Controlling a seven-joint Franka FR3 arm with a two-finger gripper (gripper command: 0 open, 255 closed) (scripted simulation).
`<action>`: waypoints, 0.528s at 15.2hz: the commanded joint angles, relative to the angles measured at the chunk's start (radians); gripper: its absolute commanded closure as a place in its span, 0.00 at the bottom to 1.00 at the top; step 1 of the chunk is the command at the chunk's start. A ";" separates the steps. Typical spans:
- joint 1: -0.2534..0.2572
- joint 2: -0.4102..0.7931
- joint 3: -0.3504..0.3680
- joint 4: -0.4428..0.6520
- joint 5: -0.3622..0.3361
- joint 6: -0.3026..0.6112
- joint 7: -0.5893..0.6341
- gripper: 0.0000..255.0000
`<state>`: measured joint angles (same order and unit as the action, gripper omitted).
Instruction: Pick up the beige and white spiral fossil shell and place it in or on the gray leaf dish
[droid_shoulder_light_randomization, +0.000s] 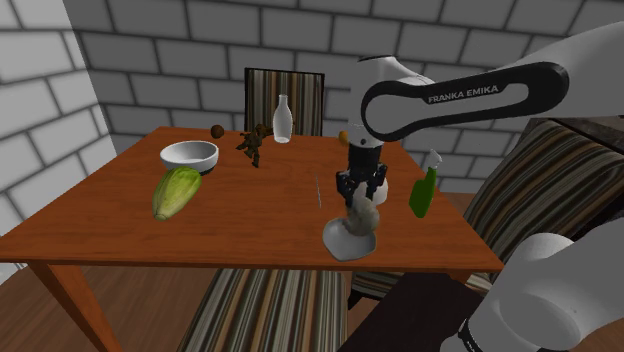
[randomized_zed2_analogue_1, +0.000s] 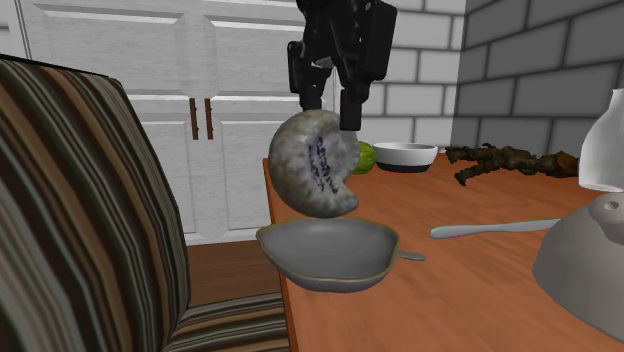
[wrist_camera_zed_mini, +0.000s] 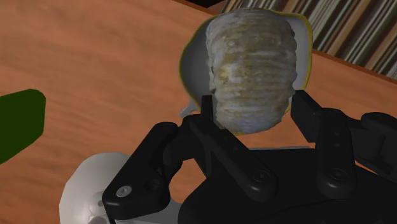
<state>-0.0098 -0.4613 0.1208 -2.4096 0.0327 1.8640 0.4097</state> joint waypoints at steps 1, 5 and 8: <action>0.000 0.001 0.001 -0.026 0.001 0.028 0.000 1.00; 0.001 0.017 0.004 -0.068 0.001 0.086 0.002 1.00; 0.001 0.032 0.006 -0.098 0.001 0.130 0.003 1.00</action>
<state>-0.0093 -0.4382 0.1251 -2.5005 0.0340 1.9774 0.4115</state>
